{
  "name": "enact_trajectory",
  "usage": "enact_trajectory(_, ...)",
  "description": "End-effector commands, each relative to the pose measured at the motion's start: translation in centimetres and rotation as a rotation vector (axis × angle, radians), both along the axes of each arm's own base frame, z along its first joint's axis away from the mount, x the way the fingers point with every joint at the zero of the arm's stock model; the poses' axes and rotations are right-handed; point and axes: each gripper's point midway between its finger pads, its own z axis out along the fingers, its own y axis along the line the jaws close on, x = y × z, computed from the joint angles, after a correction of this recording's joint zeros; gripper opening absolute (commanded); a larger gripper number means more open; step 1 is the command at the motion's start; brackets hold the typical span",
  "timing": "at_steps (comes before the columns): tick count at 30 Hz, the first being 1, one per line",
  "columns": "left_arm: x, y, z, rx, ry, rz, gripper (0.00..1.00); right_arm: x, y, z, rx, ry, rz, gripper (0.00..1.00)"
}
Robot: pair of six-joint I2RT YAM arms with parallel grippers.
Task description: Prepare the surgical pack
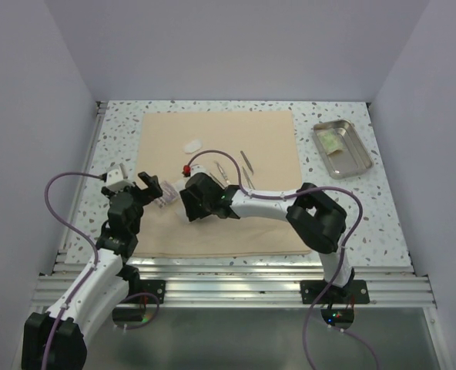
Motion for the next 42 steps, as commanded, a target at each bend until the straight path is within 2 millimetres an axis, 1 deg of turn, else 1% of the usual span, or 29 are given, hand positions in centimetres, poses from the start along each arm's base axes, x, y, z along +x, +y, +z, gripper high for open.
enact_trajectory(1,0.2,0.1,0.7,-0.023,-0.019,0.021,1.00,0.7,1.1,0.6,0.029,-0.017,-0.037,0.58)
enact_trajectory(2,0.2,0.1,0.2,-0.019,-0.001,0.021,1.00,0.6,1.3,0.4,0.030,-0.014,-0.036,0.56)
enact_trajectory(6,0.5,0.2,0.2,-0.015,0.017,0.029,1.00,0.7,1.4,-0.6,0.012,0.000,-0.049,0.34)
enact_trajectory(9,0.4,0.2,0.2,-0.014,0.015,0.030,1.00,0.5,1.6,0.2,0.041,-0.003,-0.046,0.03)
enact_trajectory(10,0.4,0.3,0.2,-0.011,0.016,0.030,1.00,0.8,1.5,0.7,0.052,-0.015,-0.053,0.00)
enact_trajectory(13,0.3,0.1,0.2,-0.009,0.012,0.020,1.00,2.1,-0.4,4.0,0.072,-0.091,-0.123,0.00)
enact_trajectory(14,0.3,0.1,0.2,-0.008,0.013,0.017,1.00,2.3,-1.3,5.7,0.092,-0.113,-0.139,0.00)
enact_trajectory(16,0.4,-0.1,0.1,-0.008,0.015,0.007,1.00,4.0,-3.6,7.6,0.112,-0.144,-0.196,0.00)
enact_trajectory(17,0.4,-0.1,0.1,-0.008,0.017,0.007,1.00,4.4,-4.9,7.7,0.110,-0.141,-0.214,0.00)
enact_trajectory(18,0.5,-0.2,0.1,-0.009,0.017,0.001,1.00,5.9,-6.8,9.7,0.149,-0.152,-0.255,0.00)
enact_trajectory(20,0.5,-0.4,-0.1,-0.010,0.020,-0.006,1.00,7.0,-9.5,10.2,0.146,-0.149,-0.302,0.00)
enact_trajectory(21,0.6,-0.4,-0.1,-0.009,0.021,-0.009,1.00,8.8,-12.2,11.5,0.153,-0.175,-0.361,0.00)
enact_trajectory(23,0.6,-0.5,-0.2,-0.008,0.024,-0.014,1.00,9.9,-15.6,11.9,0.130,-0.178,-0.421,0.00)
enact_trajectory(24,0.6,-0.5,-0.2,-0.007,0.027,-0.014,1.00,11.7,-18.9,12.3,0.122,-0.189,-0.496,0.00)
enact_trajectory(25,0.6,-0.5,-0.2,-0.007,0.027,-0.014,1.00,12.2,-20.8,13.5,0.140,-0.205,-0.537,0.00)
enact_trajectory(26,0.6,-0.5,-0.2,-0.007,0.027,-0.016,1.00,12.8,-22.9,13.3,0.129,-0.208,-0.580,0.00)
enact_trajectory(27,0.6,-0.5,-0.2,-0.008,0.024,-0.016,1.00,14.2,-26.8,13.6,0.120,-0.215,-0.677,0.00)
enact_trajectory(29,0.6,-0.6,0.0,-0.011,0.019,-0.017,1.00,15.4,-30.6,14.2,0.129,-0.222,-0.775,0.00)
enact_trajectory(30,0.6,-0.6,-0.1,-0.010,0.021,-0.017,1.00,16.4,-34.3,14.2,0.135,-0.222,-0.872,0.00)
enact_trajectory(32,0.7,-0.7,-0.1,-0.012,0.020,-0.023,1.00,17.7,-37.2,14.0,0.154,-0.223,-0.946,0.00)
enact_trajectory(33,0.7,-0.7,-0.1,-0.012,0.020,-0.026,1.00,18.3,-39.8,13.8,0.165,-0.222,-1.021,0.00)
enact_trajectory(35,0.7,-0.8,-0.1,-0.013,0.020,-0.031,1.00,19.8,-41.4,12.7,0.191,-0.195,-1.073,0.00)
enact_trajectory(36,0.7,-0.9,-0.2,-0.014,0.022,-0.034,1.00,20.4,-43.3,12.1,0.200,-0.180,-1.116,0.00)
enact_trajectory(37,0.8,-0.9,-0.2,-0.014,0.020,-0.034,1.00,21.4,-43.0,12.4,0.223,-0.181,-1.108,0.00)
enact_trajectory(38,0.8,-0.9,-0.2,-0.012,0.022,-0.035,1.00,22.1,-44.8,10.6,0.232,-0.133,-1.137,0.00)
enact_trajectory(39,0.8,-1.0,-0.2,-0.013,0.024,-0.038,1.00,22.7,-45.2,10.1,0.240,-0.122,-1.143,0.00)
enact_trajectory(40,0.8,-1.0,-0.3,-0.012,0.025,-0.038,1.00,23.7,-45.5,10.8,0.258,-0.134,-1.142,0.00)
enact_trajectory(41,0.8,-1.0,-0.2,-0.013,0.024,-0.038,1.00,24.4,-45.9,10.3,0.263,-0.124,-1.154,0.00)
enact_trajectory(42,0.8,-1.0,-0.2,-0.013,0.022,-0.040,1.00,25.0,-46.4,8.9,0.251,-0.098,-1.169,0.00)
